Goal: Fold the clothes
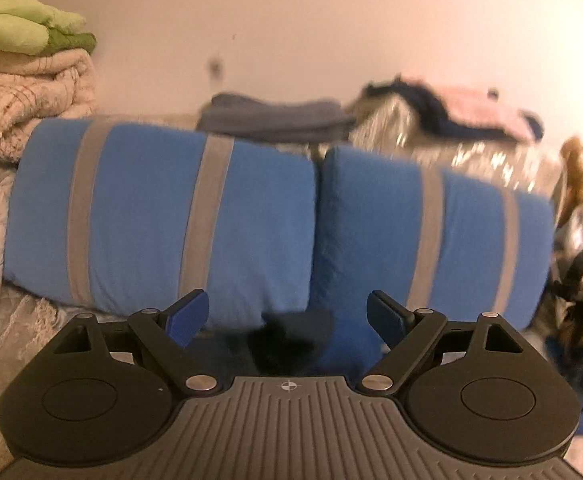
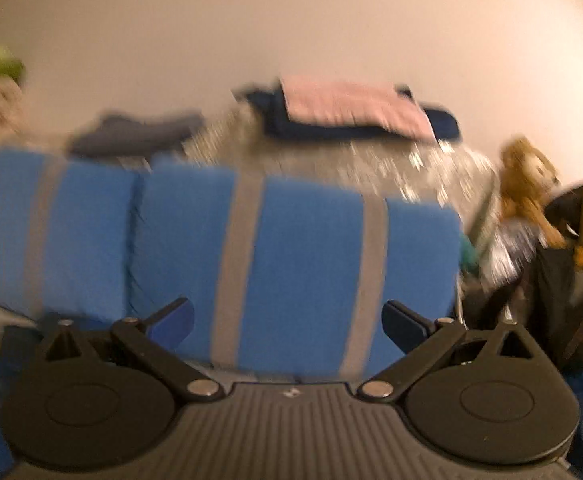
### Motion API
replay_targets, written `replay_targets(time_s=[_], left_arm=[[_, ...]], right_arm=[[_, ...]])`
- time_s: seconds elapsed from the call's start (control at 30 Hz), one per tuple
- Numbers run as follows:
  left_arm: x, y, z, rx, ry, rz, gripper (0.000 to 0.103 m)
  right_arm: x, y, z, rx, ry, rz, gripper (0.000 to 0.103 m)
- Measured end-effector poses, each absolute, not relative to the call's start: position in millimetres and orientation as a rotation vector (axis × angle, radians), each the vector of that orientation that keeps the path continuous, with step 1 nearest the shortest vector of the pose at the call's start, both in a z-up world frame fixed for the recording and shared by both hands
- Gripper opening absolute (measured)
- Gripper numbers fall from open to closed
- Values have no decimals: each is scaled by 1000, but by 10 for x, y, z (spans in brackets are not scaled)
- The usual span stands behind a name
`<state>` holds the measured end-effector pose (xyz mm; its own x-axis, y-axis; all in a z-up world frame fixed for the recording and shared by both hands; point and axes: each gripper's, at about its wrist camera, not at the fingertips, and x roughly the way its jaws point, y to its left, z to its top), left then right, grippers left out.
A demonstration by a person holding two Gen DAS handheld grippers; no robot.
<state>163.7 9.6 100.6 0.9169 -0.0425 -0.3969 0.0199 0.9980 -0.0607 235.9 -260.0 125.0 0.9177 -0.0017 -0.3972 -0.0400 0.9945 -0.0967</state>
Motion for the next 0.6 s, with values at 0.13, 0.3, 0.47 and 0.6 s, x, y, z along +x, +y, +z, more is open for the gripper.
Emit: replay_targets(time_s=[0.13, 0.3, 0.47, 0.6], left_arm=[[1787, -43, 696, -9, 463, -51, 87], [1946, -276, 356, 60, 496, -111, 86], [2042, -593, 97, 174, 466, -227, 87], [2155, -853, -29, 277, 427, -296, 85]], right_arm=[[2379, -2264, 696, -58, 440, -1, 103], [2335, -2277, 124, 52, 472, -20, 103], [2380, -2392, 110, 67, 474, -84, 103], [2413, -2565, 79, 126, 498, -167, 103]])
